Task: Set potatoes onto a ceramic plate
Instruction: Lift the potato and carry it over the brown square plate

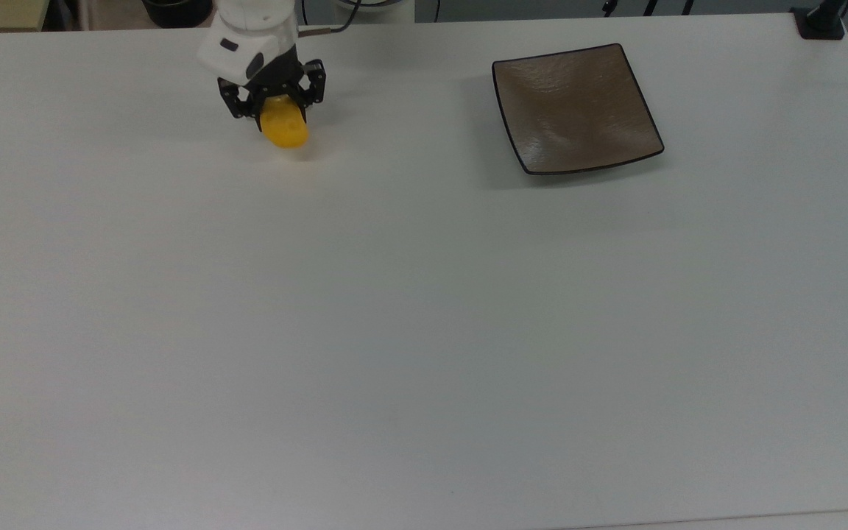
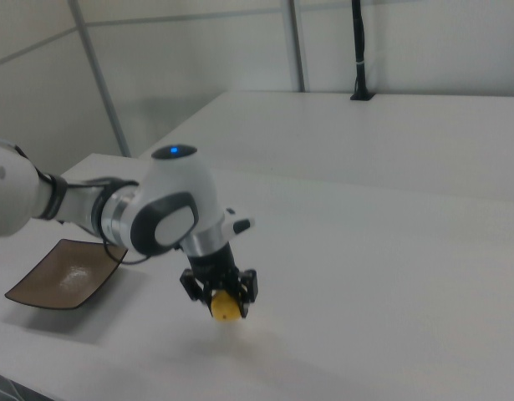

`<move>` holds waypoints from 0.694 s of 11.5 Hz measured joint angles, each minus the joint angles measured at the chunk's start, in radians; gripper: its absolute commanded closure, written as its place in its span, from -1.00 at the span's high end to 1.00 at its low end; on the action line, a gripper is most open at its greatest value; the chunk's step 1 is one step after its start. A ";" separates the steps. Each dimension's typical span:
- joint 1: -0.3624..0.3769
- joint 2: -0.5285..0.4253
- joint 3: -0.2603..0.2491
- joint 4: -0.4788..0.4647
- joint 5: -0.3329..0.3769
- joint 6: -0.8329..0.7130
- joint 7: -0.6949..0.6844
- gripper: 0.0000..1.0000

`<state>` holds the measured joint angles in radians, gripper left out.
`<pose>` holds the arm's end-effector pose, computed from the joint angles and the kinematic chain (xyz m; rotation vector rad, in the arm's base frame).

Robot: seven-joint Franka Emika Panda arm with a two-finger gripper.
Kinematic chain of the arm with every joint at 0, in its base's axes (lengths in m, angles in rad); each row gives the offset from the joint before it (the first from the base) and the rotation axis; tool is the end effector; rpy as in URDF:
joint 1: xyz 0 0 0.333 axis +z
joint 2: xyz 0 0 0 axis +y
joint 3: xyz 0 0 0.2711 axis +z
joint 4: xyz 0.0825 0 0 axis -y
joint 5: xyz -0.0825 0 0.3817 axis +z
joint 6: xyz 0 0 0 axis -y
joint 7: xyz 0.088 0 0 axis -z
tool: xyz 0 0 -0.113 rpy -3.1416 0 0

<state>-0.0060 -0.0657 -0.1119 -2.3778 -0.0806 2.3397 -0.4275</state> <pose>0.4893 -0.0592 0.3013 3.0335 0.5598 0.0193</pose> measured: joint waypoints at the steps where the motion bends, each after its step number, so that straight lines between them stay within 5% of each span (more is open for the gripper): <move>1: 0.004 -0.015 0.001 0.069 0.000 -0.082 0.002 -0.92; 8: 0.093 -0.040 0.025 0.483 0.042 -0.540 0.029 -0.92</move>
<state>0.0867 -0.1059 -0.0872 -1.8944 -0.0387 1.8000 -0.3981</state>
